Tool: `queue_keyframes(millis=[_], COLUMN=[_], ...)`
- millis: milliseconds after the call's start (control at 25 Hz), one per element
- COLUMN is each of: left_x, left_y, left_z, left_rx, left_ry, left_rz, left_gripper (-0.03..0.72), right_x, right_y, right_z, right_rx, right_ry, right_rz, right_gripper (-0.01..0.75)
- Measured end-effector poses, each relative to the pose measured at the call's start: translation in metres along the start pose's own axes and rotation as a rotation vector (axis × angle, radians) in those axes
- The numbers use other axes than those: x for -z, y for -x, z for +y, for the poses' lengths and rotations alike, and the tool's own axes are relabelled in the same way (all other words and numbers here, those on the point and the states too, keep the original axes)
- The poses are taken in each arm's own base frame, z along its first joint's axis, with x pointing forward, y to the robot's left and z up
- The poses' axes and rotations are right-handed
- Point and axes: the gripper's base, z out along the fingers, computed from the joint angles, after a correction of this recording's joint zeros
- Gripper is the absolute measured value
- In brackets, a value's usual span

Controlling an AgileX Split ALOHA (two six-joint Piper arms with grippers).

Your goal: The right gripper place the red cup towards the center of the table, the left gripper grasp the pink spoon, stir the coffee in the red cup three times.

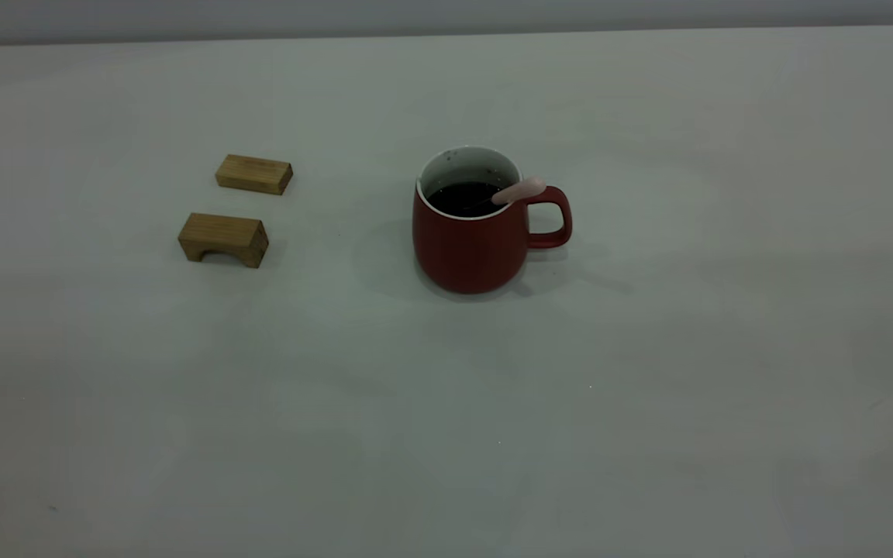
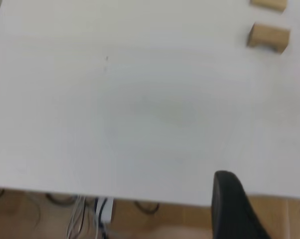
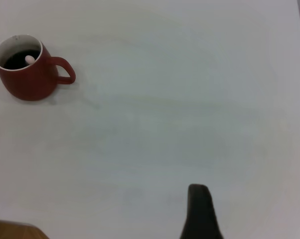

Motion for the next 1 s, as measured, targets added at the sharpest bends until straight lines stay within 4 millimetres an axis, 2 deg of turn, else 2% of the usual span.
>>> queue_keyframes(millis=[200, 1000], left_x=[0.0066, 0.0070], left_y=[-0.0076, -0.0083], left_z=[0.0005, -0.0010], left_rx=[0.006, -0.034], left_ry=[-0.009, -0.025], left_rz=[-0.067, -0.067], left_gripper=[0.411, 0.411], right_x=[0.0000, 0.0000], right_y=[0.0000, 0.0000], right_z=[0.0000, 0.0000], right_rx=[0.000, 0.001], right_ry=[0.000, 0.000], right_rz=[0.000, 0.000], right_gripper=[0.582, 0.582])
